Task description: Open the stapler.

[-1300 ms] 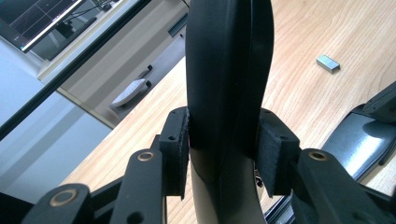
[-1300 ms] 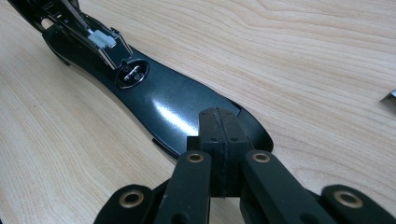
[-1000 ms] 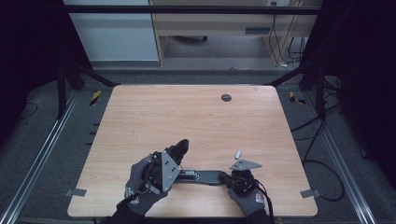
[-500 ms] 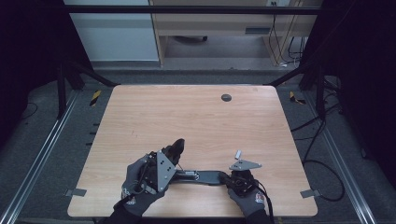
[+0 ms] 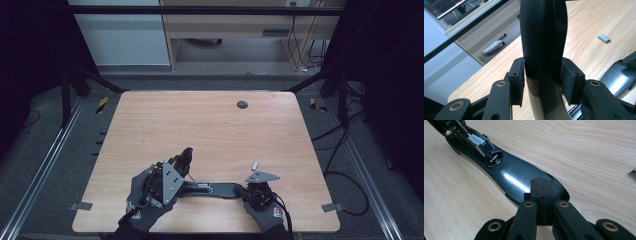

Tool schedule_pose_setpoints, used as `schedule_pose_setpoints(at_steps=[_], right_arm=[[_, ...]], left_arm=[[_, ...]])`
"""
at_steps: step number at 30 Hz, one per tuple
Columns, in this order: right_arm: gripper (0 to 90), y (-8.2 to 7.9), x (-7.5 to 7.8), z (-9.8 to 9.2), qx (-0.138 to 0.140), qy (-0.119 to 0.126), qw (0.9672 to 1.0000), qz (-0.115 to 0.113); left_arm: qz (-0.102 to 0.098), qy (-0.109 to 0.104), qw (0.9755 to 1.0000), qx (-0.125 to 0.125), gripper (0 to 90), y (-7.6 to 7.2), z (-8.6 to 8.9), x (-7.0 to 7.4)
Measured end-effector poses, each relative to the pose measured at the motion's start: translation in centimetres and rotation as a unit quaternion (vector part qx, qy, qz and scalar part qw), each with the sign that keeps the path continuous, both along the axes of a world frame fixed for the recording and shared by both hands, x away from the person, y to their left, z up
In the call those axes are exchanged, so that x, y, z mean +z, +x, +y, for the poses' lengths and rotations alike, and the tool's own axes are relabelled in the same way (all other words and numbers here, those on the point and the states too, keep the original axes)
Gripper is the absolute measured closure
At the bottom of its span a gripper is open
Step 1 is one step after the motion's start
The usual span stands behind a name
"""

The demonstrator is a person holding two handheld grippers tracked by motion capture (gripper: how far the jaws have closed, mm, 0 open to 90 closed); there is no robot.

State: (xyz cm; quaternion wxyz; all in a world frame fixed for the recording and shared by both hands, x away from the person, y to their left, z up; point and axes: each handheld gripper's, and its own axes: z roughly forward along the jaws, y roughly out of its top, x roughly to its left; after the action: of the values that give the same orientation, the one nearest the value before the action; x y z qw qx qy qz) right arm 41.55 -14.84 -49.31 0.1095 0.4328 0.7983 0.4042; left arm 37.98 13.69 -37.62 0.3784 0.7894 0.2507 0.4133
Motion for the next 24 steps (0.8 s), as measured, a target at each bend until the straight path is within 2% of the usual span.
schedule_pose_setpoints(at_steps=[7, 21, 24], right_arm=[[90.0, 0.0, 0.0, 0.0, 0.0, 0.002, 1.0, 0.0], [90.0, 0.0, 0.0, 0.0, 0.001, 0.002, 1.0, 0.001], [90.0, 0.0, 0.0, 0.0, 0.001, 0.002, 1.0, 0.002]], left_arm=[[0.004, -0.012, 0.9999, 0.004, 57.4, 0.0, 0.8, 0.2], [0.004, -0.019, 0.9998, 0.008, 57.0, -0.1, 1.4, 0.2], [0.007, -0.025, 0.9996, 0.01, 56.9, -0.1, 1.7, 0.2]])
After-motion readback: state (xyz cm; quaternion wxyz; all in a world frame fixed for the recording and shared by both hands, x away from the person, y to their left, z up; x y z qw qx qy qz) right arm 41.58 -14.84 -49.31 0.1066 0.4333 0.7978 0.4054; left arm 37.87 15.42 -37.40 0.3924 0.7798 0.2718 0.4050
